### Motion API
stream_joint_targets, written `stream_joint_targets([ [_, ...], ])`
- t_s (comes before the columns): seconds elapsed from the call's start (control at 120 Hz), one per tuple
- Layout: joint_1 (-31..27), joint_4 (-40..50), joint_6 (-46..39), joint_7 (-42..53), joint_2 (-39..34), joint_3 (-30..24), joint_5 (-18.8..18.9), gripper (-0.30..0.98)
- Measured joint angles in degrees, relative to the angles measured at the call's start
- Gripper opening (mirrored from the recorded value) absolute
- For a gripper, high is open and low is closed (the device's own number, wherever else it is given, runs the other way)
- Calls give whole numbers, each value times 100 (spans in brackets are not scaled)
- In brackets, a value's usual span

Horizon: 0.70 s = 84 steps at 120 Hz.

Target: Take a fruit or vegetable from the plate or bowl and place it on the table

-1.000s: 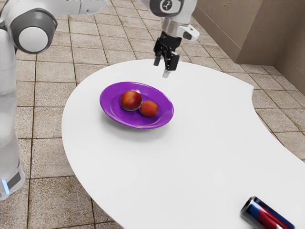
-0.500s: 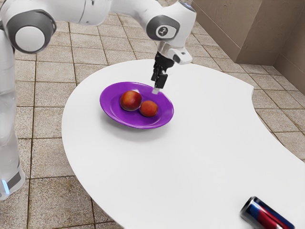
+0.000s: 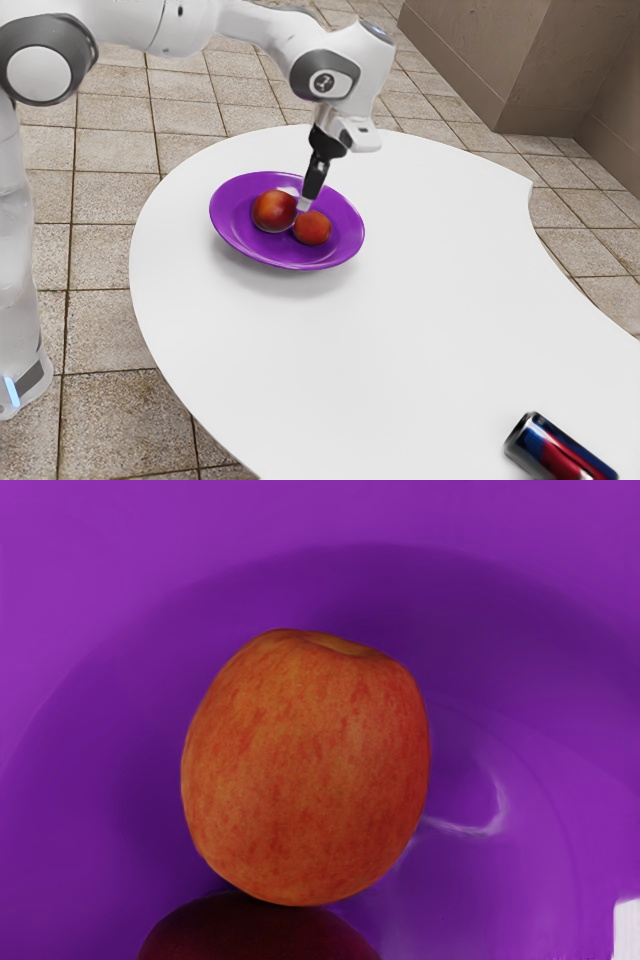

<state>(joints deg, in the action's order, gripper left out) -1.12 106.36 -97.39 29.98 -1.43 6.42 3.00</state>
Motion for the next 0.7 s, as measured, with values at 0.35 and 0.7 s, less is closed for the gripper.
stream_joint_targets([
  [0.35,397,449,-118,359,-14,27,-104,69],
  [0.7,259,547,-179,553,-32,106,-113,69],
])
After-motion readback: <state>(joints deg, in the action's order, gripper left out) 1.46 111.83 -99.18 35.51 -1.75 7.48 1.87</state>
